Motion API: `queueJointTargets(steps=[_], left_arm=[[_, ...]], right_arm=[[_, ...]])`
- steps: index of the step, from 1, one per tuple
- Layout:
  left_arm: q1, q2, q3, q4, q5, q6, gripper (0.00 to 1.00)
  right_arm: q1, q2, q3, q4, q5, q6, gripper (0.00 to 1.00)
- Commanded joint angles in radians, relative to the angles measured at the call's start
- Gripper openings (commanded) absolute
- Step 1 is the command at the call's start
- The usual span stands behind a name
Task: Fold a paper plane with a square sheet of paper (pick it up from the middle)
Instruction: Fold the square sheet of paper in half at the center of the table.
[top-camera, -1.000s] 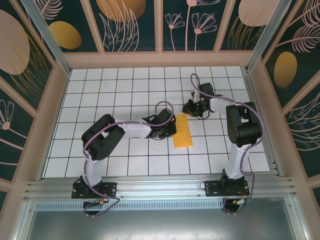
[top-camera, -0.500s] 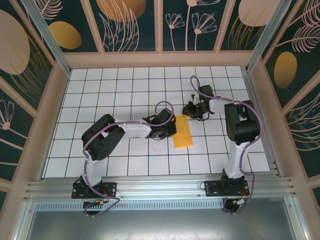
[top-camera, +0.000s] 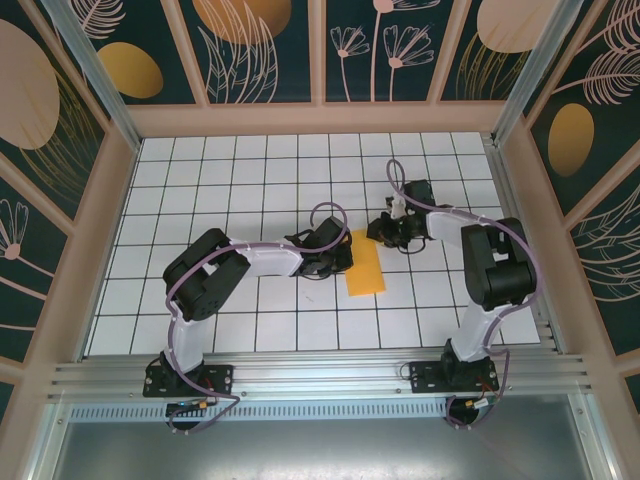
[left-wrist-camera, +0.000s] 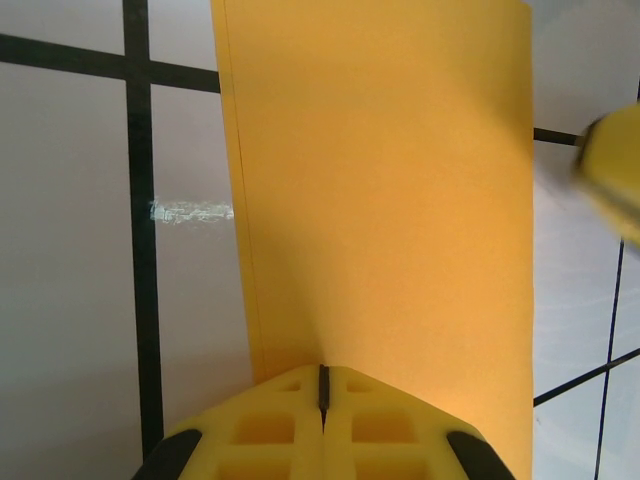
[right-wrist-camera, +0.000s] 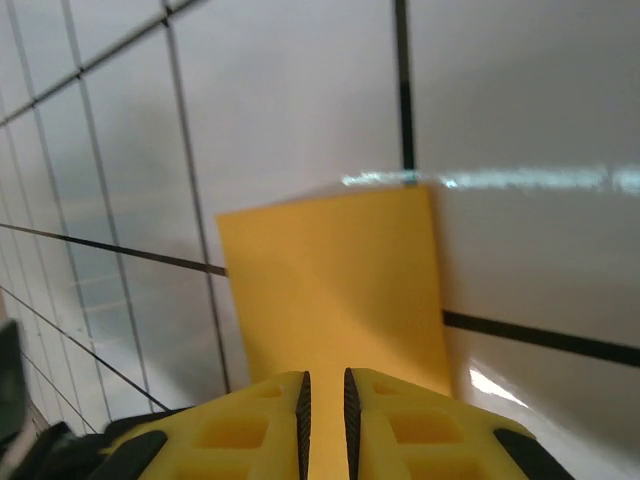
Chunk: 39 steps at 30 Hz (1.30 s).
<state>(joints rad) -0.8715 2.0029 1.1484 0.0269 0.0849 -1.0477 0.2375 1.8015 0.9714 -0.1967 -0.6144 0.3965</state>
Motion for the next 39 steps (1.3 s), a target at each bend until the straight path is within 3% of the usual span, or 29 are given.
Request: queueJointTargets(steps=[1,5,10,15,24,32,39], left_arm=[[-0.007,0.052,-0.029,-0.115,-0.007,0.020,0.02],[-0.006,0.052,-0.029,-0.114,-0.008,0.020,0.01],[-0.007,0.048,-0.035,-0.115,-0.011,0.018,0.02],[-0.006,0.045,-0.034,-0.113,-0.011,0.017,0.02],[-0.007,0.048,-0.031,-0.116,-0.011,0.020,0.02],[-0.007,0.044,-0.036,-0.113,-0.014,0.016,0.02],[-0.007,0.050,-0.032,-0.113,-0.010,0.018,0.01]], right_arm=[[0.008,0.042,-0.031,0.041,0.007,0.011,0.21],[0.008,0.064,-0.027,0.018,0.038,0.005,0.21],[0.009,-0.047,-0.031,-0.010,0.023,-0.008,0.21],[0.012,-0.118,-0.121,0.026,-0.044,0.009,0.21],[0.010,-0.090,-0.234,0.064,0.008,0.012,0.21],[0.015,-0.245,-0.248,0.003,-0.017,0.011,0.22],[0.029,-0.227,-0.371,0.062,0.009,0.027,0.22]])
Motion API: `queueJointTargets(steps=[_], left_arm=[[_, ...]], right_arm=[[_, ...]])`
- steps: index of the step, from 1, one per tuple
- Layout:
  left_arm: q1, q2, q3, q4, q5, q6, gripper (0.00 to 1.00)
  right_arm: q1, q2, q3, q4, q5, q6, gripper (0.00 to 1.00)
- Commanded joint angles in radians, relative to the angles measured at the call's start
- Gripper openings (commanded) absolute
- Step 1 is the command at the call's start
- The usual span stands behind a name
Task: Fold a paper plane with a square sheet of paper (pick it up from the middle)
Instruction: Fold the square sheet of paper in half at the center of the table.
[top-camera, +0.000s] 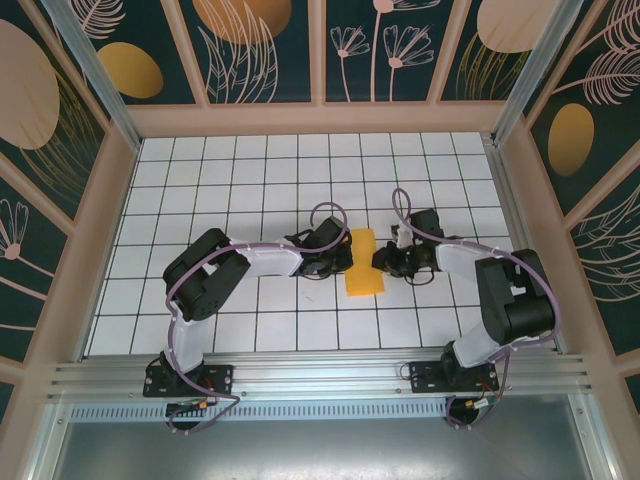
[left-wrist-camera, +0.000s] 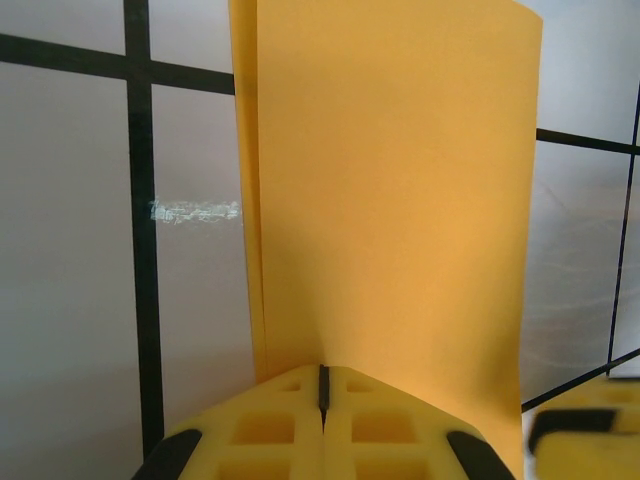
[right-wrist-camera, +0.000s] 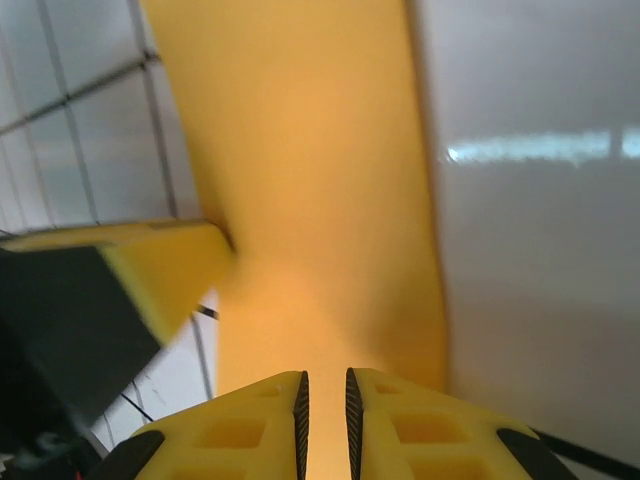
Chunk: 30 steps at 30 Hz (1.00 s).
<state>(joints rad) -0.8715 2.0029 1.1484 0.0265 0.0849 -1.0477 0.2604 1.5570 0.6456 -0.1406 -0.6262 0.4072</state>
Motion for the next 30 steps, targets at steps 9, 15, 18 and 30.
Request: queueJointTargets(steps=[9,15,18,30], left_arm=[[-0.007,0.043,-0.036,-0.112,-0.013,0.017,0.02],[-0.007,0.047,-0.030,-0.110,-0.010,0.019,0.02],[-0.007,0.050,-0.029,-0.109,-0.009,0.019,0.02],[-0.007,0.047,-0.026,-0.114,-0.007,0.025,0.02]], right_arm=[[0.013,-0.091,-0.042,-0.061,0.018,0.012,0.22],[0.035,-0.122,-0.107,-0.026,-0.006,0.038,0.23],[0.037,-0.089,-0.142,-0.011,0.025,0.041,0.23],[0.050,-0.231,-0.139,-0.073,-0.004,0.057,0.24]])
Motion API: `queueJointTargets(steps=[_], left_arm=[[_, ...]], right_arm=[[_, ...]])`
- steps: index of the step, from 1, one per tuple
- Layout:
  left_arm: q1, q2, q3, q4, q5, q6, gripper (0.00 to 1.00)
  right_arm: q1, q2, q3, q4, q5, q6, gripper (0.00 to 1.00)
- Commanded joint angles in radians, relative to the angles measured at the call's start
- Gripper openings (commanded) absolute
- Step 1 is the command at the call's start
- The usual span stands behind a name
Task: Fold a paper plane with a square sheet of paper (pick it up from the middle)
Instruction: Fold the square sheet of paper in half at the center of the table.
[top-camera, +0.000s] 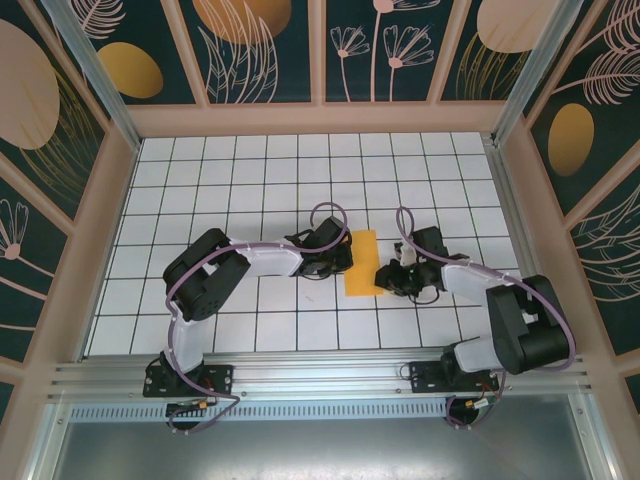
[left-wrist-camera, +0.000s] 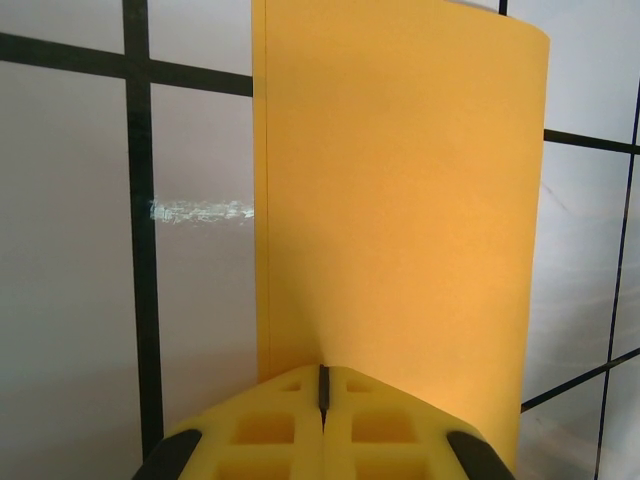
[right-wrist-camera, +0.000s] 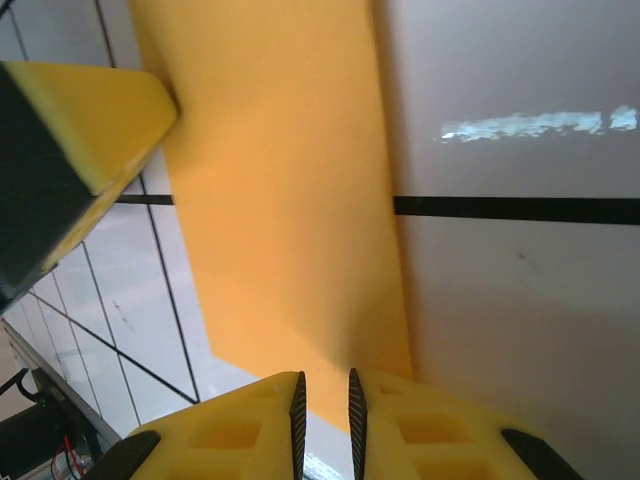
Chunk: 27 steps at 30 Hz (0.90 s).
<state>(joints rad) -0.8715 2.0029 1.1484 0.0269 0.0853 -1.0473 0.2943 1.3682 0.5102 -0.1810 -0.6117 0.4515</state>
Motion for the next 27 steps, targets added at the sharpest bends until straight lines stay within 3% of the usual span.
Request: queueJointTargets(steps=[1,8,14,19,22,27], left_arm=[[-0.007,0.048,-0.026,-0.114,-0.006,0.025,0.01],[-0.006,0.047,-0.024,-0.115,-0.004,0.029,0.01],[-0.006,-0.019,-0.031,-0.132,-0.028,0.033,0.05],[-0.006,-0.123,-0.038,-0.171,-0.090,0.036,0.16],[-0.006,-0.178,-0.044,-0.195,-0.129,0.039,0.26],[-0.006,-0.255,-0.091,-0.180,-0.182,0.034,0.28]], right_arm=[[0.020,-0.042,-0.009,-0.031,-0.010,0.011,0.24],[0.022,0.079,-0.059,0.023,0.038,0.007,0.23],[0.059,0.039,-0.049,0.034,-0.004,0.038,0.23],[0.127,-0.040,0.007,0.010,0.016,0.067,0.24],[0.085,-0.091,0.094,-0.080,0.112,0.035,0.24],[-0.006,-0.011,0.195,-0.040,0.117,0.012,0.24]])
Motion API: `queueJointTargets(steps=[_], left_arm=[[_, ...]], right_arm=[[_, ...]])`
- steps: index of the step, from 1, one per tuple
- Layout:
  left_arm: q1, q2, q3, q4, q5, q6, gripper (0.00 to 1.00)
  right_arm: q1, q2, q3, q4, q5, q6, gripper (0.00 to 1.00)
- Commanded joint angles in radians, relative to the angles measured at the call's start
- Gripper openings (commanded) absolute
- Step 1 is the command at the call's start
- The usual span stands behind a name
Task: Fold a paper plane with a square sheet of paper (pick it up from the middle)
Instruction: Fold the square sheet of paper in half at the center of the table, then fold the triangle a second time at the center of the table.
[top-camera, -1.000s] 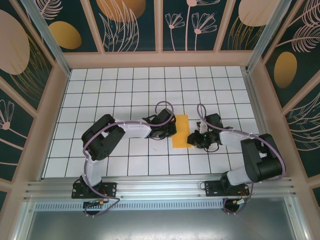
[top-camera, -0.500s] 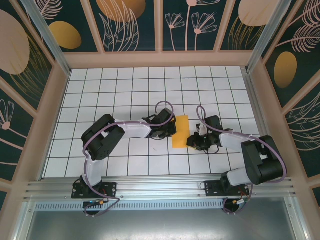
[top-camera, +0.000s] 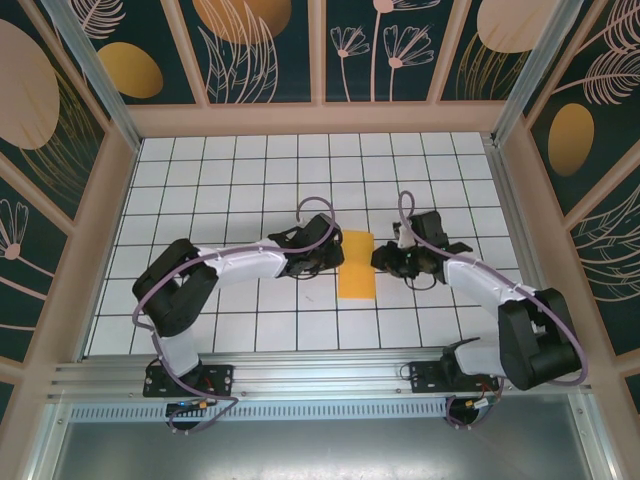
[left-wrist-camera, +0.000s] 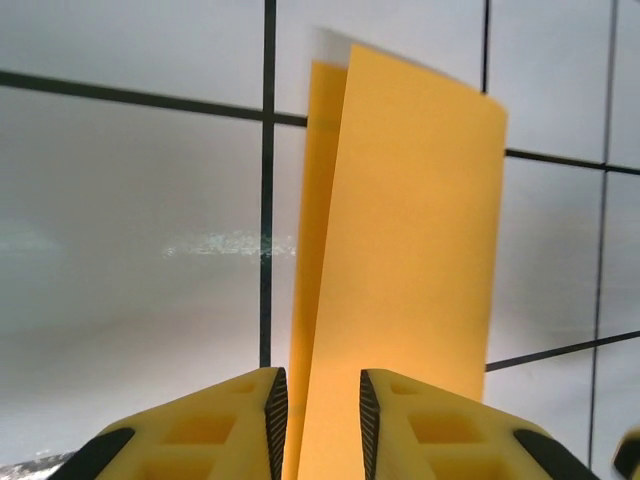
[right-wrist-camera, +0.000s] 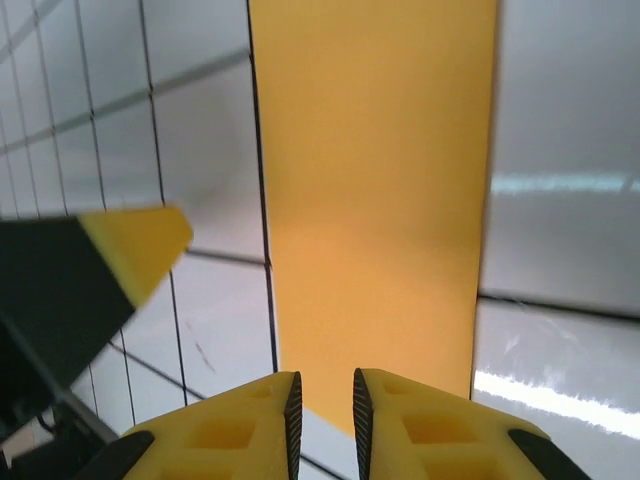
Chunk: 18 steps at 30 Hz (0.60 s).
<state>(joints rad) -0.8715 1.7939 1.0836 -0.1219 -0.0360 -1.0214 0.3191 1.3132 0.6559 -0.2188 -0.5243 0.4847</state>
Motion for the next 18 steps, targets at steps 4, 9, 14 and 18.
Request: queueJointTargets(steps=[4,9,14,18], left_arm=[[-0.004,-0.096,-0.067,-0.016,-0.086,0.007,0.28],[-0.002,-0.156,-0.140,0.034,-0.103,-0.008,0.33],[-0.002,-0.168,-0.182,0.106,-0.072,-0.001,0.44],[0.012,-0.145,-0.194,0.182,0.010,0.006,0.50]], right_arm=[[-0.037,0.187,0.148,0.052,-0.014,-0.024,0.22],[-0.042,0.331,0.243,0.075,-0.020,-0.034,0.21],[-0.046,0.410,0.288,0.084,-0.024,-0.037,0.21],[-0.050,0.425,0.286,0.096,-0.015,-0.040,0.21]])
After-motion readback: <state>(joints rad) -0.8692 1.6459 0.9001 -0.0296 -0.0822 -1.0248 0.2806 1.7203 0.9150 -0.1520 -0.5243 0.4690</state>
